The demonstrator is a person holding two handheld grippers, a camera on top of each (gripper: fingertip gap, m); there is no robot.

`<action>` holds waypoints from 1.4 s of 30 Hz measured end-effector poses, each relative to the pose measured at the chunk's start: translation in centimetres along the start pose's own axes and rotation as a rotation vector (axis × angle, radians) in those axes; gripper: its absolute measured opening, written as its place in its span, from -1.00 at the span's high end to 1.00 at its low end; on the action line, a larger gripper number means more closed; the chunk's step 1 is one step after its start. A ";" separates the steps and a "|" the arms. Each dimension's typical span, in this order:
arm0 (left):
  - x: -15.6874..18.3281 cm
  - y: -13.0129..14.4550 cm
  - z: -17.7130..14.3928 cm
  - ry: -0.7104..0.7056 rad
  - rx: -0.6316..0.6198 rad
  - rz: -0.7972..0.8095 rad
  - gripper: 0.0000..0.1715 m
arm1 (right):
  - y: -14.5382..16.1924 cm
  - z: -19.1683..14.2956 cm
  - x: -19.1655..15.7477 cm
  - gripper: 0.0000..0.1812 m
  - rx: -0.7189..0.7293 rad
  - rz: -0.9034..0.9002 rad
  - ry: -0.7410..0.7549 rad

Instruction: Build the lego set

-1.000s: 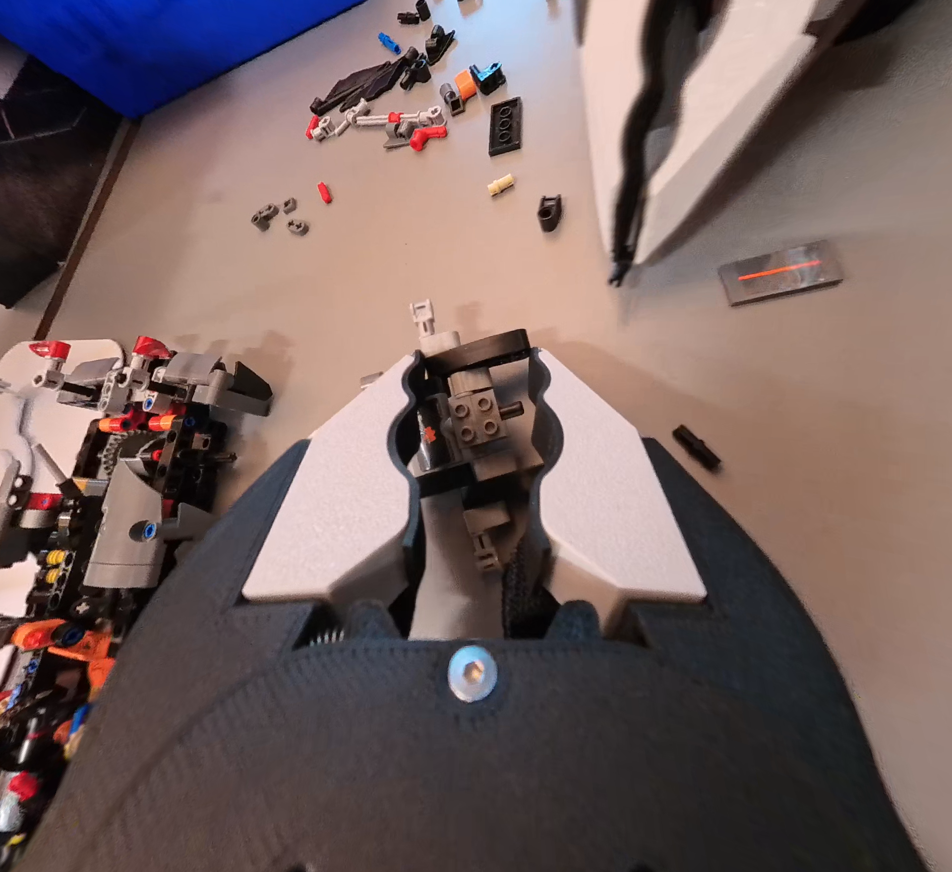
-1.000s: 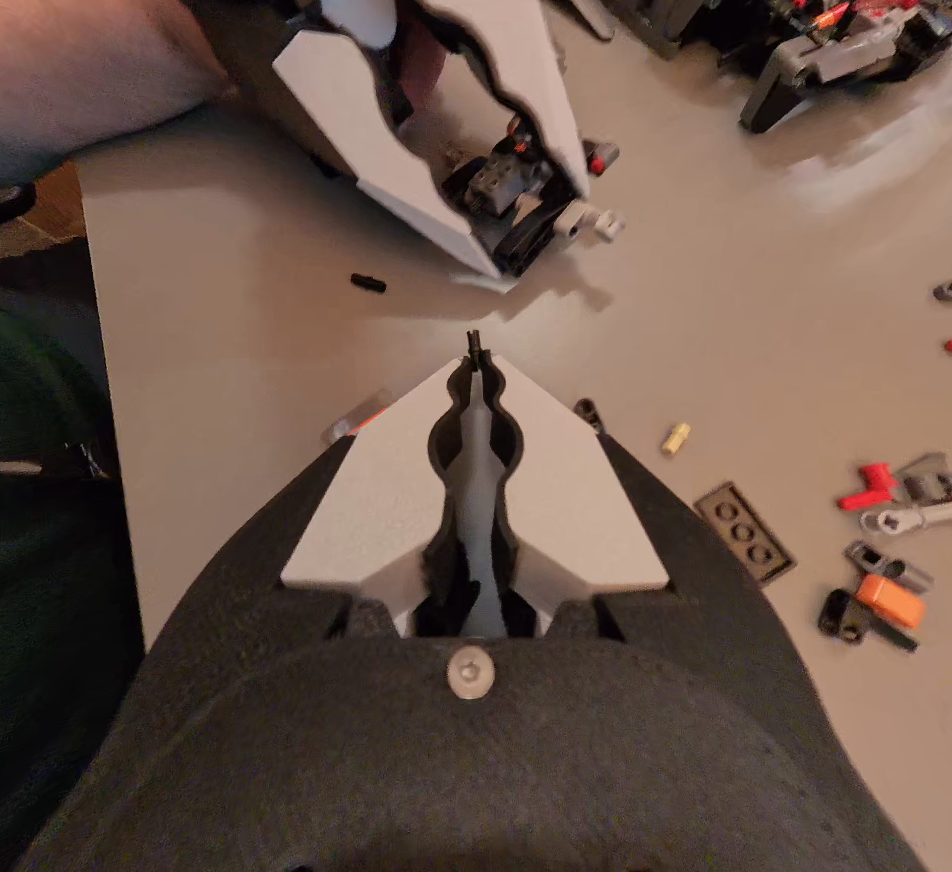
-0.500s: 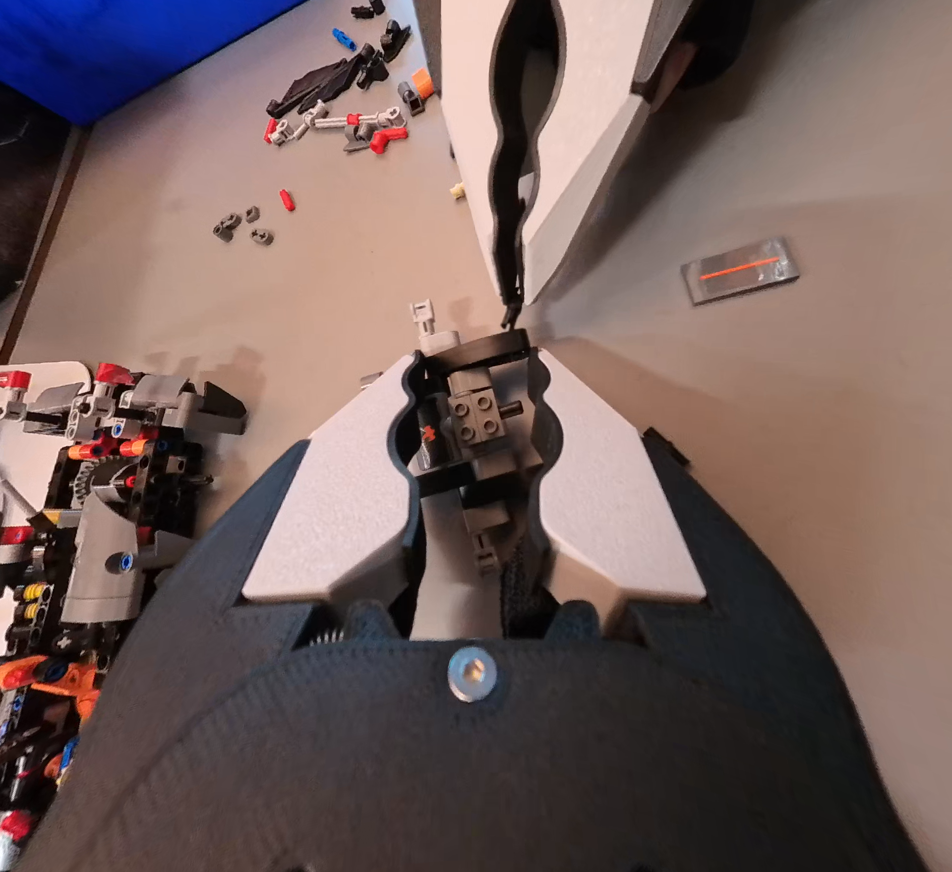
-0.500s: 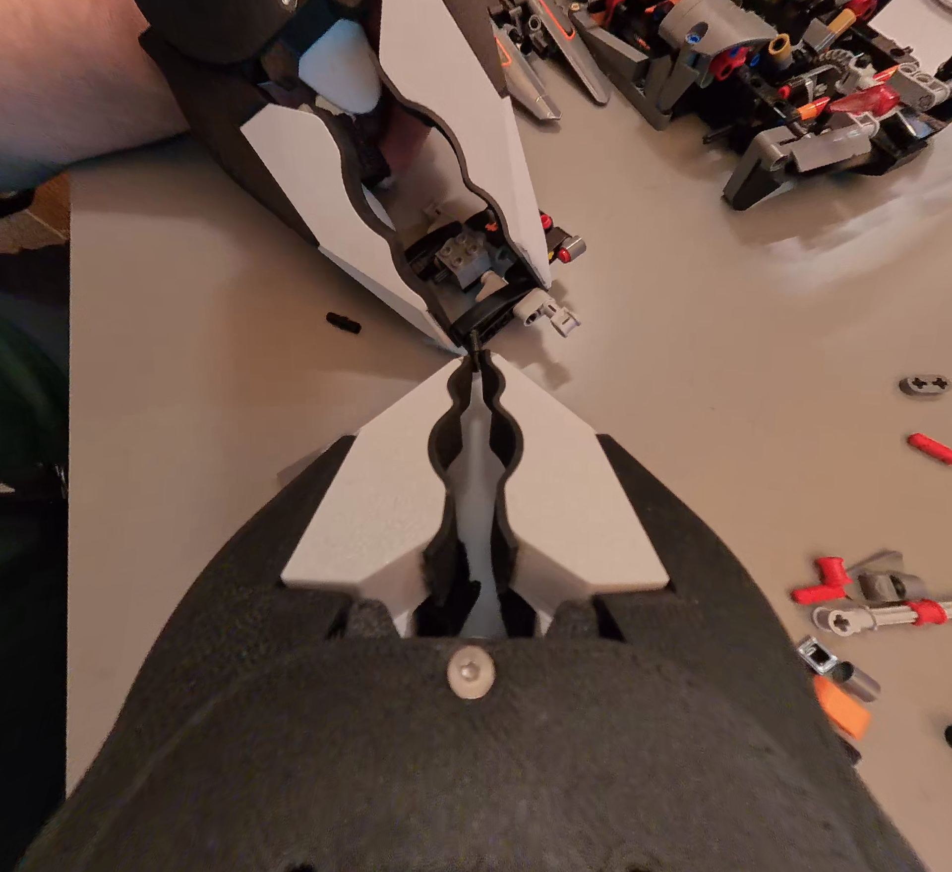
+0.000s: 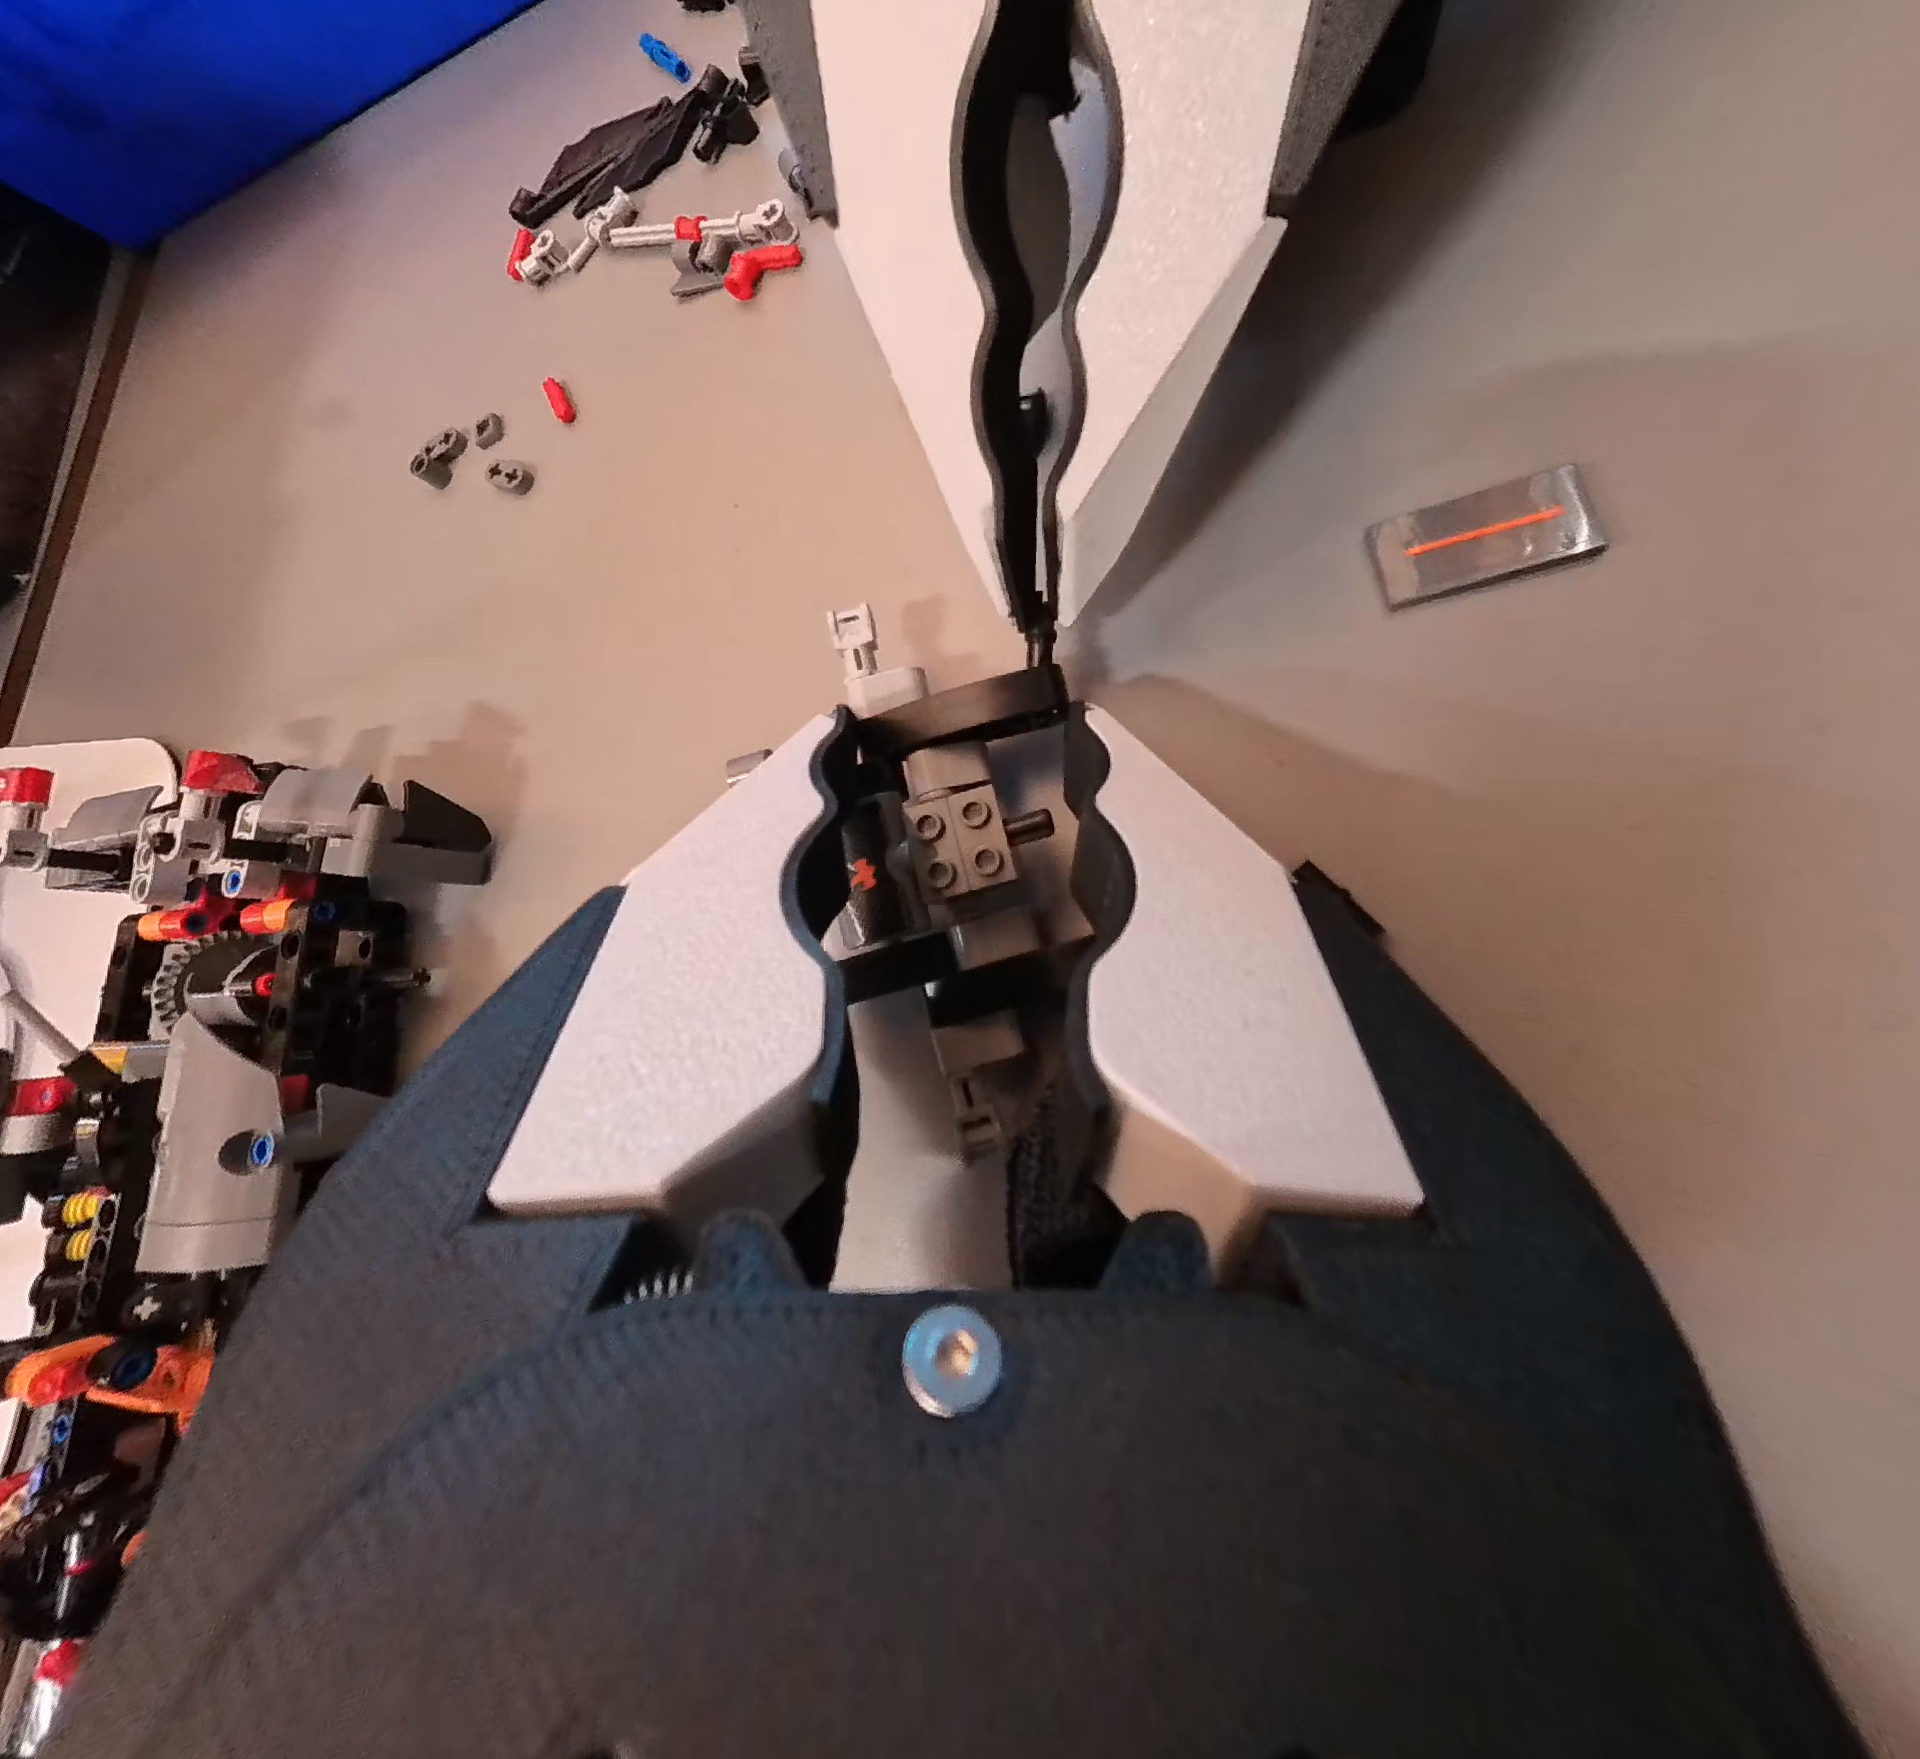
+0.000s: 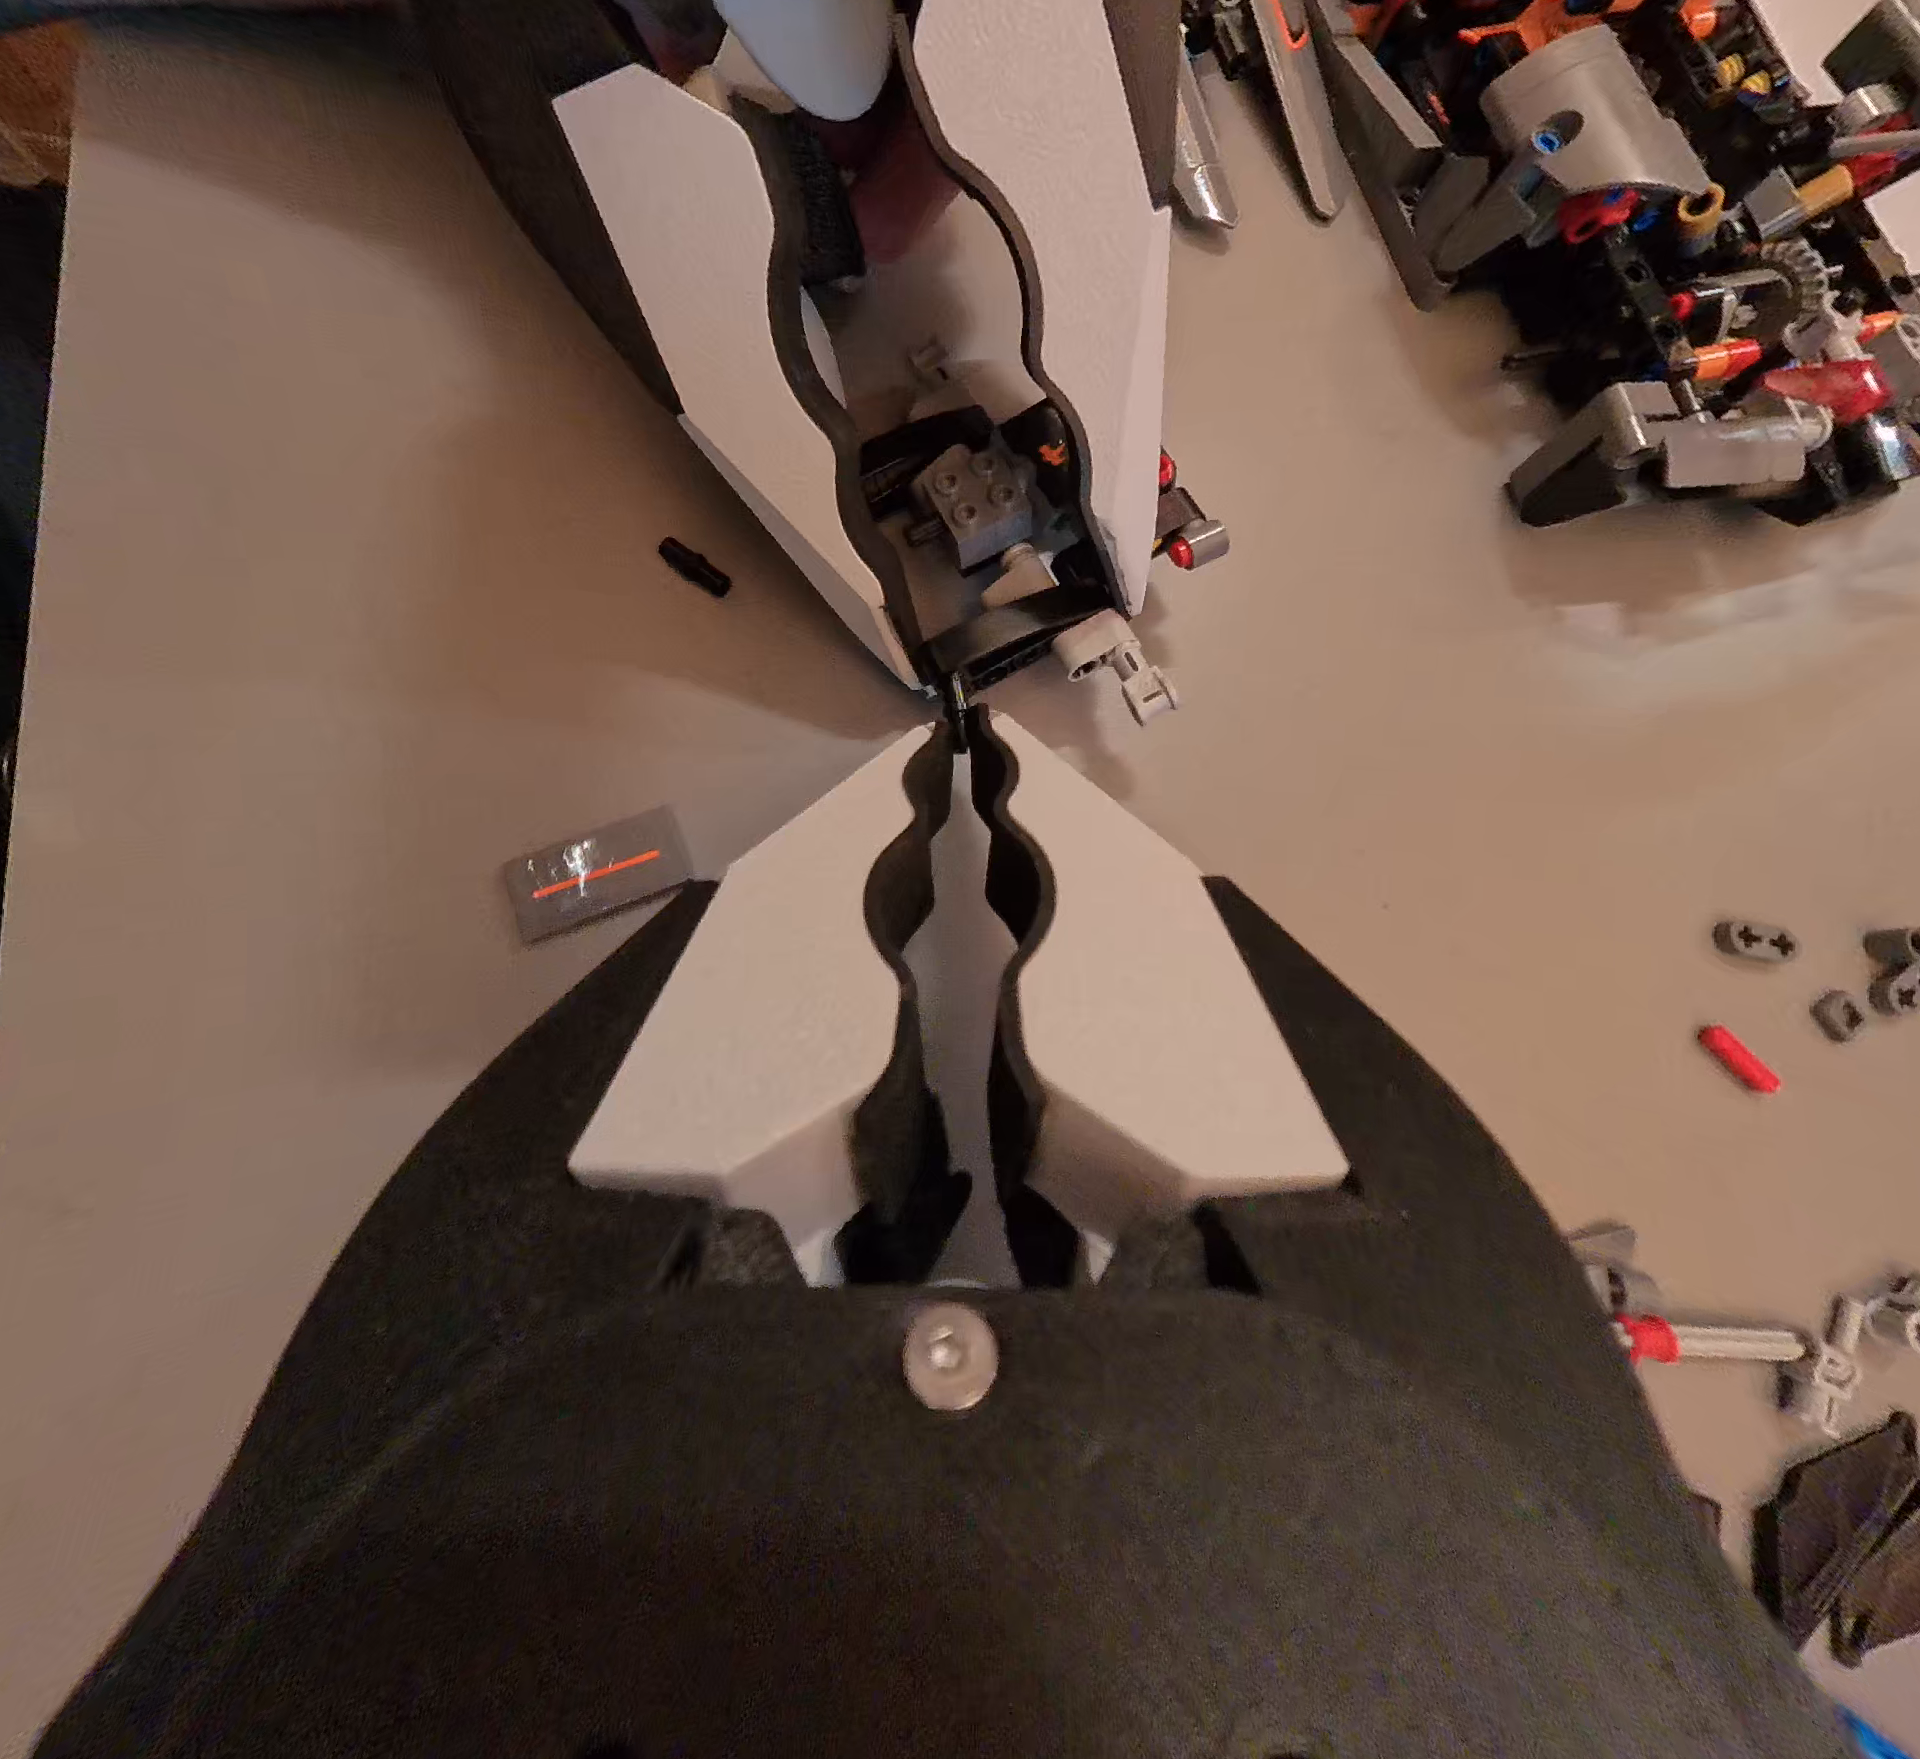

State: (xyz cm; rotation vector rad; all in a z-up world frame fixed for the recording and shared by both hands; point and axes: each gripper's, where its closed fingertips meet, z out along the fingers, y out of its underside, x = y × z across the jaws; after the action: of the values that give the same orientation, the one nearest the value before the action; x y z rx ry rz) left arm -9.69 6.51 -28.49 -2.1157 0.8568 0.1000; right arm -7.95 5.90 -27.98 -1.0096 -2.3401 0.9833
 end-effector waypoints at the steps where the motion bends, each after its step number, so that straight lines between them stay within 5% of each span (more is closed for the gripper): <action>1: 0.0 0.0 0.0 0.000 0.001 -0.001 0.55 | 0.0 0.0 0.0 1.00 0.001 -0.011 -0.004; 36: 0.2 0.0 0.2 0.014 -0.019 -0.006 0.56 | -2.0 0.4 -1.3 1.00 0.014 -0.171 -0.082; 42: 0.4 -0.1 0.2 0.037 0.003 -0.029 0.56 | -1.8 -1.3 -0.2 1.00 0.092 -0.025 -0.105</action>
State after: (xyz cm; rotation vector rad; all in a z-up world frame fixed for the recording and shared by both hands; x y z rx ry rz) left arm -9.26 6.50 -28.70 -2.1329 0.8471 0.0440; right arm -7.88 5.42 -25.84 -0.9112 -2.3620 1.1484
